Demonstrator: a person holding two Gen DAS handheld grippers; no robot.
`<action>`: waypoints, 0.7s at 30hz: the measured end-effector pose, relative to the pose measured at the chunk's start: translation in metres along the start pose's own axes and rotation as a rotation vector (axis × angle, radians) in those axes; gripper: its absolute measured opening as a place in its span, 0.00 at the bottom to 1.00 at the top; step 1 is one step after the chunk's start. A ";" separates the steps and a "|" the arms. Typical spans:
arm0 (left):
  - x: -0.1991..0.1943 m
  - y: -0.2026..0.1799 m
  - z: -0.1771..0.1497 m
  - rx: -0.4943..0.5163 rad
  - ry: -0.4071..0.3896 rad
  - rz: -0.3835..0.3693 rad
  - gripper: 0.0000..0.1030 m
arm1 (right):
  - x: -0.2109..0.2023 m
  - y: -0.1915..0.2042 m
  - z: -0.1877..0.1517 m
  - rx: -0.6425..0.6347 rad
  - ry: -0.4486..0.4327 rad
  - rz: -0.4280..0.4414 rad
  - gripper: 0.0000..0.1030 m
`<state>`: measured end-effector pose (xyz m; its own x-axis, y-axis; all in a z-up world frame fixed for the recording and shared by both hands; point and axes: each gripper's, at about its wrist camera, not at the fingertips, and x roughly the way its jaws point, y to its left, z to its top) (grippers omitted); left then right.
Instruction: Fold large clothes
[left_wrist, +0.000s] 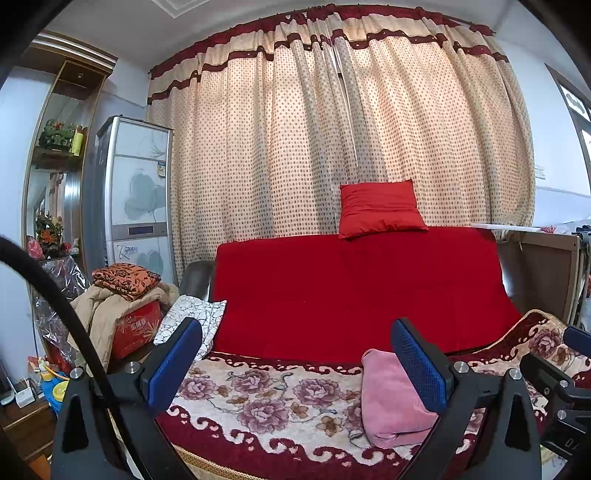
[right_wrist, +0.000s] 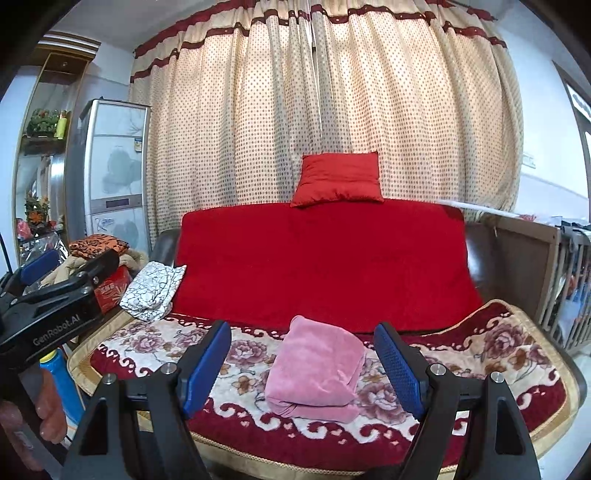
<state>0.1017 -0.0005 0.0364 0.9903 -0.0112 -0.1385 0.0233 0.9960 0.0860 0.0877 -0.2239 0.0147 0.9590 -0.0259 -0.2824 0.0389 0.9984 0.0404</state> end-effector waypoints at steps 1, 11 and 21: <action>0.000 0.000 0.001 0.000 -0.002 0.001 0.99 | -0.001 0.000 0.001 -0.001 -0.004 -0.003 0.80; -0.002 0.004 0.001 -0.008 -0.014 0.012 0.99 | -0.002 0.003 0.005 -0.013 -0.018 -0.014 0.80; -0.001 0.004 -0.001 -0.002 -0.003 0.011 0.99 | 0.001 0.004 0.005 -0.016 -0.007 -0.017 0.80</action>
<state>0.1005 0.0034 0.0361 0.9910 -0.0004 -0.1341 0.0120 0.9963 0.0855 0.0905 -0.2206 0.0192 0.9601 -0.0434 -0.2763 0.0511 0.9985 0.0208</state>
